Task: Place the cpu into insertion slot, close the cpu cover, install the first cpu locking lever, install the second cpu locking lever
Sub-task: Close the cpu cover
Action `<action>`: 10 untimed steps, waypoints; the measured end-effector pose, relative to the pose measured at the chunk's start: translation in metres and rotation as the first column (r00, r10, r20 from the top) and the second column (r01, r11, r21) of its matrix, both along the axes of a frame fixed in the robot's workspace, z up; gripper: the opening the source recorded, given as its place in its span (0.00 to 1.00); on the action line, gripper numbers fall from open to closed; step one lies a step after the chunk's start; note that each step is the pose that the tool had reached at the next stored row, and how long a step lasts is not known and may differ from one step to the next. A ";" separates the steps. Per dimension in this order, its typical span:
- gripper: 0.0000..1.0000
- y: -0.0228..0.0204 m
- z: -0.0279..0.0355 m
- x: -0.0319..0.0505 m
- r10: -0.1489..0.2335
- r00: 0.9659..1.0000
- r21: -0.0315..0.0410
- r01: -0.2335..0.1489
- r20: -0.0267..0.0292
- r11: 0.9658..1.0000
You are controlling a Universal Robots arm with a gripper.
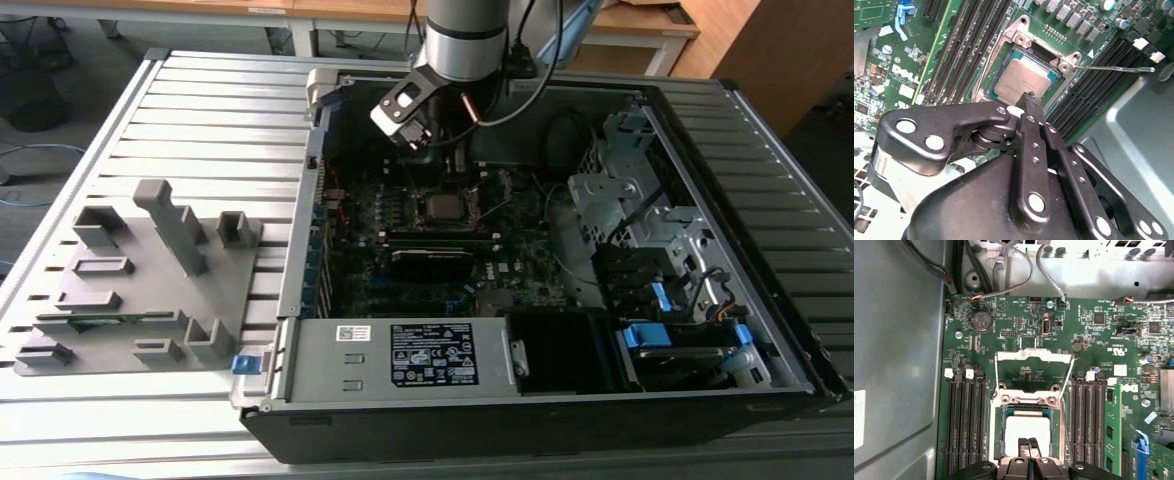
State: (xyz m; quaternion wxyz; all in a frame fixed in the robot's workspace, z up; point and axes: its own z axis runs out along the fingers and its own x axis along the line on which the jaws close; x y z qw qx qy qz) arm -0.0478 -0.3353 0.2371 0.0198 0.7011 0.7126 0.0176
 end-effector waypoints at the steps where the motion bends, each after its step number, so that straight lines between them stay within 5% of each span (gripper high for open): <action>1: 0.11 0.0000 0.0018 0.0000 0.000 1.000 0.000 0.000 0.000 1.000; 10: 0.11 0.0000 0.0189 0.0000 0.000 1.000 0.000 0.000 0.000 1.000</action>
